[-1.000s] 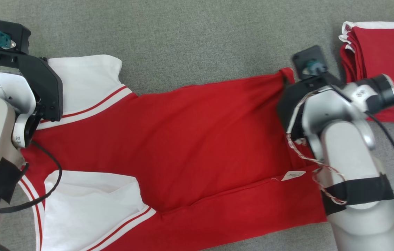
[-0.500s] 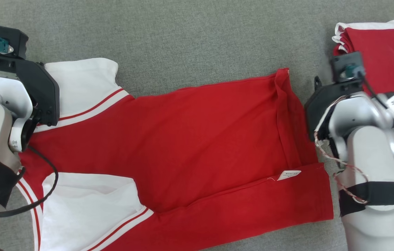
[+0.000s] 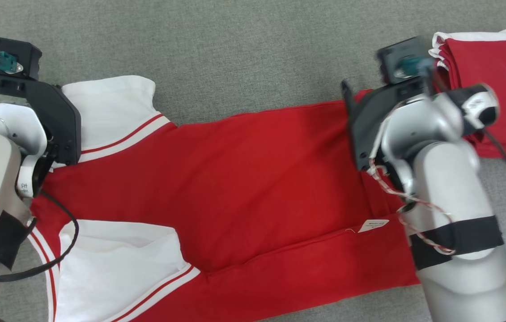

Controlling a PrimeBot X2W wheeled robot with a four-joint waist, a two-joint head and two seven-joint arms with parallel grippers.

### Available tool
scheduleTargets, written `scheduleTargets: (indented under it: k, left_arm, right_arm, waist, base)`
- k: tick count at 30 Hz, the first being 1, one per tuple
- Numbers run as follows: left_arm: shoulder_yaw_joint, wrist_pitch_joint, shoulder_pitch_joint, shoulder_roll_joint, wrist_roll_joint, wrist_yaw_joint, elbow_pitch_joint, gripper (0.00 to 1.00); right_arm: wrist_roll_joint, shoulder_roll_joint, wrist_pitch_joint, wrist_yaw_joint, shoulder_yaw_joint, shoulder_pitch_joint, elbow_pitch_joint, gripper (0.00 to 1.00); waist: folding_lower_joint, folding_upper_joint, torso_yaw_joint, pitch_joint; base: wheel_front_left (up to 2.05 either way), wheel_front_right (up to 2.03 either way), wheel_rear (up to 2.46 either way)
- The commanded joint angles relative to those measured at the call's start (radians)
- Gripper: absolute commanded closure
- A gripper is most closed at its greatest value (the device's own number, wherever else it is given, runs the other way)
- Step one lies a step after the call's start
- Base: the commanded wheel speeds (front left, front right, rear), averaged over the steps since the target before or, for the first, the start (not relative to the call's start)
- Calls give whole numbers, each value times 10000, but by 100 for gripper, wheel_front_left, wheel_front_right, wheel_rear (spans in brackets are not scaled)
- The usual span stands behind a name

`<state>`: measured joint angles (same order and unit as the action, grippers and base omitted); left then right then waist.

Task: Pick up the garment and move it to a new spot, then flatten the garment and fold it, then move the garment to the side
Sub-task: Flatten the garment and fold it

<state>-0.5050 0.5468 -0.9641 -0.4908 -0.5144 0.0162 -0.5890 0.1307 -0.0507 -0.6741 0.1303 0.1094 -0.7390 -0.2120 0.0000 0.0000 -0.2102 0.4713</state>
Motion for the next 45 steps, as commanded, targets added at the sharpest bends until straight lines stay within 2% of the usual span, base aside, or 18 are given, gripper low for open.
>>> scheduleTargets:
  k: [1,5,8,9,11,12,13,14,21,28,33,34,36,40,45]
  left_arm:
    - [-134,89,420,82,-115,-25,-167,100]
    - [-190,52,429,164,-140,-13,-194,100]
    - [-218,40,411,198,-162,-20,-216,100]
    - [-243,10,402,220,-164,-33,-249,100]
    - [-246,4,393,219,-180,-49,-262,100]
    - [-254,-8,387,215,-185,-63,-277,100]
    - [-258,-9,377,208,-200,-78,-293,100]
    - [-266,-25,354,180,-217,-102,-319,100]
    - [-355,-46,246,174,-222,-111,-348,100]
    - [-421,-56,214,141,-251,-134,-366,100]
    - [-438,-82,260,83,-269,-110,-312,100]
    - [-430,-106,267,57,-275,-101,-309,100]
    - [-414,-133,285,15,-302,-109,-307,100]
    - [-259,-569,303,-8,-389,-104,-178,100]
    - [230,-1499,454,-115,-797,-157,131,100]
  right_arm:
    - [145,7,-264,8,187,-100,-123,0]
    - [880,7,-894,8,454,-185,-422,6]
    - [1243,8,-988,8,406,-210,-460,5]
    - [1670,8,-1044,8,318,-219,-517,7]
    - [1794,7,-1061,8,259,-236,-553,9]
    - [1832,7,-1084,8,192,-228,-607,18]
    - [1865,10,-1126,8,158,-224,-665,31]
    - [1878,11,-1173,8,86,-229,-788,48]
    - [2022,8,-1086,8,-184,-175,-1009,60]
    - [2040,8,-964,8,-504,-174,-1195,64]
    - [1993,4,-758,8,-775,-223,-1267,76]
    - [1934,4,-715,8,-855,-212,-1281,78]
    - [1601,5,-613,8,-1008,-157,-1359,98]
    - [834,5,-236,8,-1206,-70,-1440,100]
    - [-1111,8,194,8,-1752,216,-1667,100]
  waist:
    - [0,0,31,2]
    - [0,0,85,30]
    - [0,0,109,47]
    - [0,0,117,55]
    - [0,0,120,55]
    - [0,0,123,54]
    - [0,0,124,51]
    - [0,0,121,55]
    - [0,0,108,71]
    - [0,0,87,50]
    - [0,0,113,0]
    - [0,0,122,-12]
    - [0,0,146,-41]
    - [0,0,202,-144]
    - [0,0,297,-434]
  base:
    - [0,0,0]
    - [0,0,0]
    - [0,0,0]
    - [0,0,0]
    - [0,0,0]
    - [0,0,0]
    - [0,0,0]
    - [0,0,0]
    - [0,0,0]
    - [0,0,0]
    - [0,0,0]
    - [0,0,0]
    - [0,0,0]
    - [0,0,0]
    - [0,0,0]
